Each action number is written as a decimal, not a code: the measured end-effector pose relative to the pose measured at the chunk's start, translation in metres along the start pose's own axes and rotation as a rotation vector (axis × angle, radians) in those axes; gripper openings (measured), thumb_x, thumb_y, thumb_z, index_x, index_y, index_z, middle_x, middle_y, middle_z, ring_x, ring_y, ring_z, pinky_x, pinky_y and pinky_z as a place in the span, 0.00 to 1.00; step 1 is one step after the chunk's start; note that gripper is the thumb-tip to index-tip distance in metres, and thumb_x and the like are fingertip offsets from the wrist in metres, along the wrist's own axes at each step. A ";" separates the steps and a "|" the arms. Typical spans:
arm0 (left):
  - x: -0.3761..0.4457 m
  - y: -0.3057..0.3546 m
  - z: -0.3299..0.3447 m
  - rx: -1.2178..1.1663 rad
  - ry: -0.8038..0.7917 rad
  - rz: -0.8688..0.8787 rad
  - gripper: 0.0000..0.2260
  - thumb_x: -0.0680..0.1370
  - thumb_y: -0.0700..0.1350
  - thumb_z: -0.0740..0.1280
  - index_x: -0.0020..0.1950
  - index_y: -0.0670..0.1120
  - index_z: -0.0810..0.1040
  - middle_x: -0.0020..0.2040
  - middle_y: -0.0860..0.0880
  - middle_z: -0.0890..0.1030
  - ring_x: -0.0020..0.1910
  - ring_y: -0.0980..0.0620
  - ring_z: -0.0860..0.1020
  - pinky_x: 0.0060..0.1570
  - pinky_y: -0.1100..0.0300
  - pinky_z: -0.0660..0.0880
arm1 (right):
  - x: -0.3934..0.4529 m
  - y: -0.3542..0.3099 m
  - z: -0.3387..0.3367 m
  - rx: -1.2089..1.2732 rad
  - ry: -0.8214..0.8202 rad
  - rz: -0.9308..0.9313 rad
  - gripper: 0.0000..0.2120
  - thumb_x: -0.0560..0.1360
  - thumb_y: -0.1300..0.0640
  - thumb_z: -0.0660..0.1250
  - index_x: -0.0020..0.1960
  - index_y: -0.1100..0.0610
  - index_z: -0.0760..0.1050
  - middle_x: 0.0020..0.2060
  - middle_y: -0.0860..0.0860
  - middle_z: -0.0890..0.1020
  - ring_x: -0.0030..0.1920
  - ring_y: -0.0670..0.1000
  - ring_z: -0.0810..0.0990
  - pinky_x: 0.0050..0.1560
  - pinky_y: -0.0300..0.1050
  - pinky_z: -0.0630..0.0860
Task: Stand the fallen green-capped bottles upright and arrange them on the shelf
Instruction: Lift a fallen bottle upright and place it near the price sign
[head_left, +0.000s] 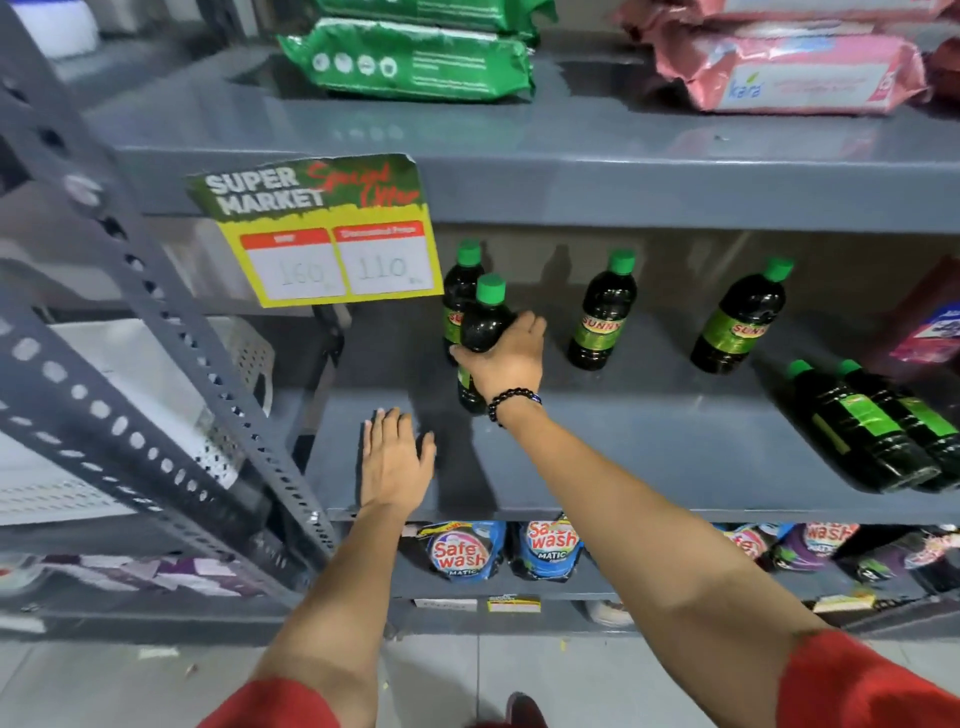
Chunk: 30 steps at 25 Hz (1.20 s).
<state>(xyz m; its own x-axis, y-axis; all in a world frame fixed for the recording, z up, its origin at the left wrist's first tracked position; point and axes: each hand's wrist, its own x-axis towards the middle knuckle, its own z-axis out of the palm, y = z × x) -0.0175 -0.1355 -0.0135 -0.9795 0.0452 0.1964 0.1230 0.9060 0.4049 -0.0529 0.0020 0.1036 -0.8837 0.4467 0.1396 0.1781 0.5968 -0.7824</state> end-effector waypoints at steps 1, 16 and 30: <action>0.001 0.000 0.001 -0.006 0.000 0.001 0.18 0.76 0.44 0.63 0.61 0.33 0.70 0.62 0.33 0.73 0.66 0.35 0.66 0.68 0.41 0.58 | 0.001 -0.002 0.006 0.001 -0.018 0.009 0.35 0.61 0.49 0.78 0.58 0.65 0.66 0.58 0.58 0.70 0.59 0.57 0.72 0.53 0.51 0.75; -0.003 -0.004 0.000 -0.018 0.011 -0.008 0.18 0.77 0.46 0.63 0.62 0.35 0.71 0.63 0.34 0.73 0.65 0.36 0.67 0.65 0.44 0.63 | 0.023 -0.037 -0.024 -0.100 -0.076 -0.197 0.24 0.69 0.47 0.72 0.57 0.62 0.74 0.55 0.60 0.80 0.56 0.60 0.78 0.53 0.50 0.75; -0.002 -0.003 -0.001 -0.004 0.018 -0.005 0.18 0.76 0.45 0.64 0.61 0.35 0.71 0.62 0.34 0.74 0.64 0.35 0.69 0.64 0.43 0.65 | 0.043 -0.060 -0.041 -0.354 -0.349 -0.421 0.17 0.73 0.54 0.69 0.59 0.59 0.77 0.59 0.57 0.80 0.60 0.57 0.77 0.59 0.44 0.73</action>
<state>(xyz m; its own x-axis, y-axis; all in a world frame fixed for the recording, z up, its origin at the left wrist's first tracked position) -0.0154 -0.1385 -0.0142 -0.9770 0.0330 0.2105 0.1187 0.9046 0.4093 -0.0838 0.0128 0.1809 -0.9872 -0.0805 0.1380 -0.1347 0.8838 -0.4480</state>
